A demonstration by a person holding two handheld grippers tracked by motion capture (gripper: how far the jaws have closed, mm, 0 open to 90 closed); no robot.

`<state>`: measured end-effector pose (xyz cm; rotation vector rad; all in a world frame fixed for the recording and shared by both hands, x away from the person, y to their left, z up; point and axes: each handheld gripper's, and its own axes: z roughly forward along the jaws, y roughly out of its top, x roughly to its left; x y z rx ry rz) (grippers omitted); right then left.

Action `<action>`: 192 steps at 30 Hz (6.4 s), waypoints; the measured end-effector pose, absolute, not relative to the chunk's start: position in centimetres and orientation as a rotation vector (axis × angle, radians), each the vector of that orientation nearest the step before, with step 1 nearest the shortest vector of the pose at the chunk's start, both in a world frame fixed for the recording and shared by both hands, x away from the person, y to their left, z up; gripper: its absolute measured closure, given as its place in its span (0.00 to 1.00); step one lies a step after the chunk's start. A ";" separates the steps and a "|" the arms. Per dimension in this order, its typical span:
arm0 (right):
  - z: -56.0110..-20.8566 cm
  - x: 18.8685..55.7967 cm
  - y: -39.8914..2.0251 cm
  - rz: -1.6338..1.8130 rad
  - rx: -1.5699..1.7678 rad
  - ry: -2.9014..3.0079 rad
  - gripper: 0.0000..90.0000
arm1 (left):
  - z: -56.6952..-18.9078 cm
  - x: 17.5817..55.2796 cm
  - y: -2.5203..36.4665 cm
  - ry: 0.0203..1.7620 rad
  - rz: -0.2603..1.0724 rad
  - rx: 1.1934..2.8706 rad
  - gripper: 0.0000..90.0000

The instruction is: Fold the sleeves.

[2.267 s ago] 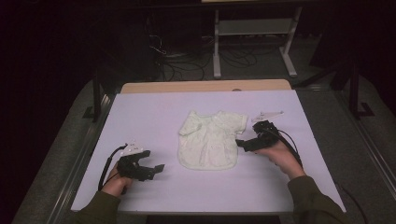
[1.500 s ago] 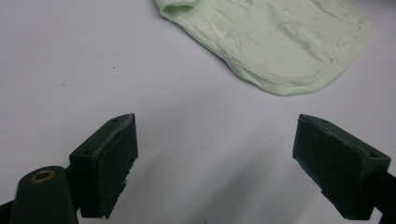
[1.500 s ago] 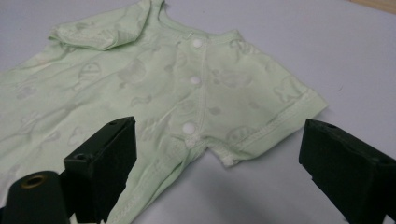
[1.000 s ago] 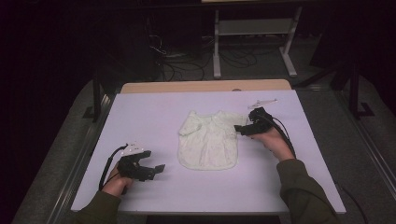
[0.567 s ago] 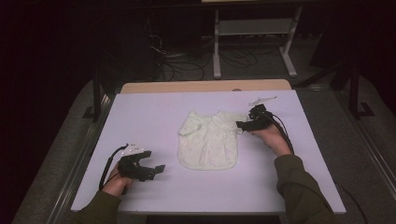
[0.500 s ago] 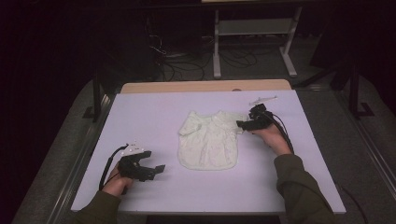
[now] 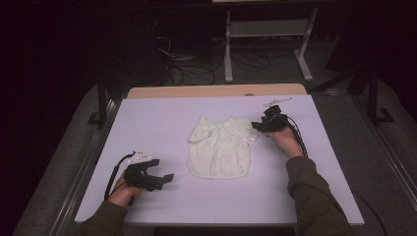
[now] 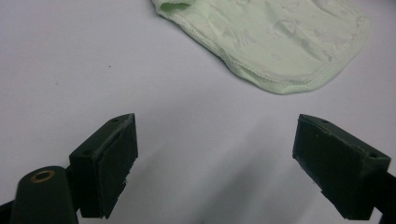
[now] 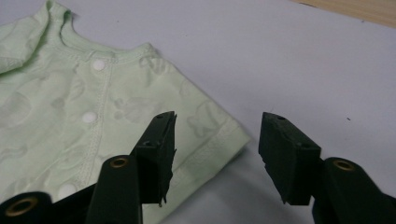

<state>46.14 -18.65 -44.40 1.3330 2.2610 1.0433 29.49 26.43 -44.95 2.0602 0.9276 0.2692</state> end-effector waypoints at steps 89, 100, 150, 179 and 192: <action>-42.9 46.0 -14.7 1.077 1.147 2.402 0.95 | -45.1 29.5 26.3 0.925 0.258 2.072 0.15; -42.6 45.7 -13.7 1.087 1.103 2.421 0.95 | -45.1 29.5 26.3 0.924 0.258 2.072 0.15; -43.2 46.0 -8.5 1.020 1.015 2.543 0.94 | -45.0 29.4 26.3 0.921 0.258 2.071 0.15; -42.4 45.7 -8.1 1.037 1.002 2.540 0.84 | -45.0 29.4 26.3 0.919 0.259 2.071 0.15; -40.8 45.6 -10.5 1.075 1.041 2.512 0.93 | -45.1 29.4 26.3 0.922 0.257 2.070 0.15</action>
